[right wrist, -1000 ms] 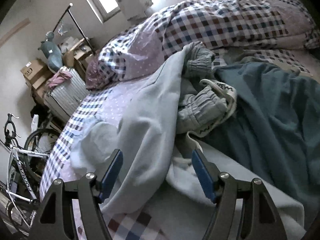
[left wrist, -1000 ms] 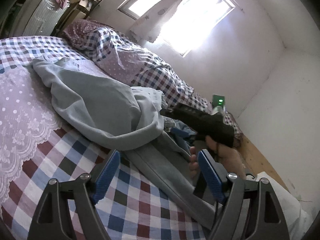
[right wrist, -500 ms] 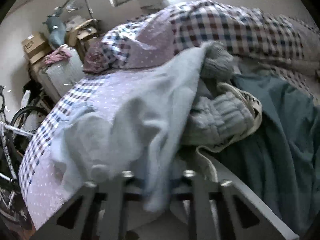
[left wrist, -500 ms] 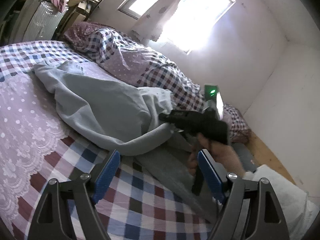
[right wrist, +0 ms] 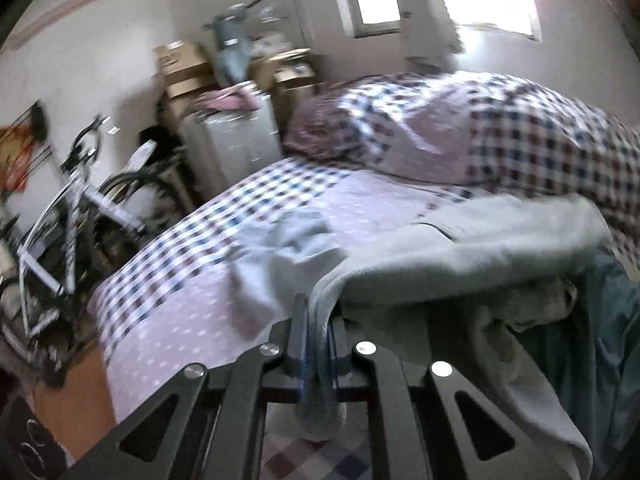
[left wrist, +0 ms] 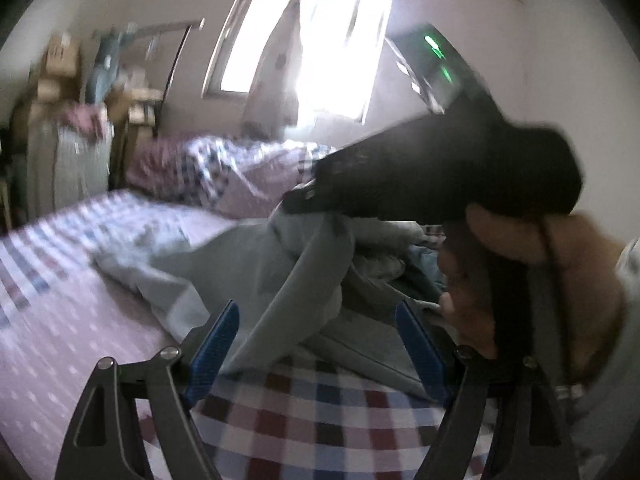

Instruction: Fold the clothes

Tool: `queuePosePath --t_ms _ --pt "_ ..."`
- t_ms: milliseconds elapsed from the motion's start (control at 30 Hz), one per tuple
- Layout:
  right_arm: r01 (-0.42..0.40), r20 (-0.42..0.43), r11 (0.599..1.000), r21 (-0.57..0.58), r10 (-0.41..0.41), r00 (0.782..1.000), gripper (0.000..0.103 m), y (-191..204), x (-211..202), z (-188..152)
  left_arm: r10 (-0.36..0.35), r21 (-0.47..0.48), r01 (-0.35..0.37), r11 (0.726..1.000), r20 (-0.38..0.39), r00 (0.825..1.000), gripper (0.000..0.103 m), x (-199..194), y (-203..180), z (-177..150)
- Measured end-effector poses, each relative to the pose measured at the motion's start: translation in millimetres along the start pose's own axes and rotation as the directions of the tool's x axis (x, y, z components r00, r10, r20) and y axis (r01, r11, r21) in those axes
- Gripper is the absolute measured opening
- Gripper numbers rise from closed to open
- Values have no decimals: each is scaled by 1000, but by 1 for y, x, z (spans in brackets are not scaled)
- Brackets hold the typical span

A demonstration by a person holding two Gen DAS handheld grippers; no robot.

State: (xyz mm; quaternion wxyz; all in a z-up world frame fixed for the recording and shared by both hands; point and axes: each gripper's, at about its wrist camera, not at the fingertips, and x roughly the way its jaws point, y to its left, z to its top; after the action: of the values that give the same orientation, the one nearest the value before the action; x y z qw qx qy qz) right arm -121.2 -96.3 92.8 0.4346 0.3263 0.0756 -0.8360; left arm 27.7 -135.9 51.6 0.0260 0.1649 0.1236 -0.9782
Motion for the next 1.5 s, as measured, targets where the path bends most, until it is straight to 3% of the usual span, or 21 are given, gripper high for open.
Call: queuePosePath --t_ms 200,367,500,633,767,900,1000,1133,1267,1367,1500 --pt "-55 -76 989 -137 45 996 6 42 -21 -10 80 130 -87 988 56 995 84 -5 -12 -2" --pt "-90 -153 977 -196 60 986 7 50 -37 -22 140 232 -163 959 110 984 84 -8 -21 -4" --pt "-101 -180 978 -181 68 981 7 47 -42 -34 136 259 -156 953 97 986 70 -6 -24 -8" --pt "-114 -163 985 -133 92 982 7 36 -45 -34 151 286 -158 945 48 987 45 2 -29 -14" --pt "-132 -163 986 -107 113 980 9 31 -46 -34 157 304 -155 940 18 987 35 6 -35 -19" --pt "-122 -169 985 -124 100 980 12 29 -45 -38 158 309 -151 939 1 987 19 8 -37 -21" --pt "-101 -158 986 -133 80 984 22 26 -46 -41 164 313 -154 937 -5 986 13 10 -39 -22" --pt "-101 -126 992 -81 90 988 56 10 -54 -44 178 294 -170 940 1 984 8 9 -33 -21" --pt "-60 -68 998 26 62 996 69 -27 -72 -48 186 269 -180 946 4 983 8 7 -26 -18" --pt "27 -18 991 131 -25 1000 75 -66 -84 -53 192 248 -187 950 4 981 8 5 -21 -16" --pt "157 5 930 333 -168 986 76 -131 -87 -63 200 221 -195 956 3 980 8 3 -13 -13"
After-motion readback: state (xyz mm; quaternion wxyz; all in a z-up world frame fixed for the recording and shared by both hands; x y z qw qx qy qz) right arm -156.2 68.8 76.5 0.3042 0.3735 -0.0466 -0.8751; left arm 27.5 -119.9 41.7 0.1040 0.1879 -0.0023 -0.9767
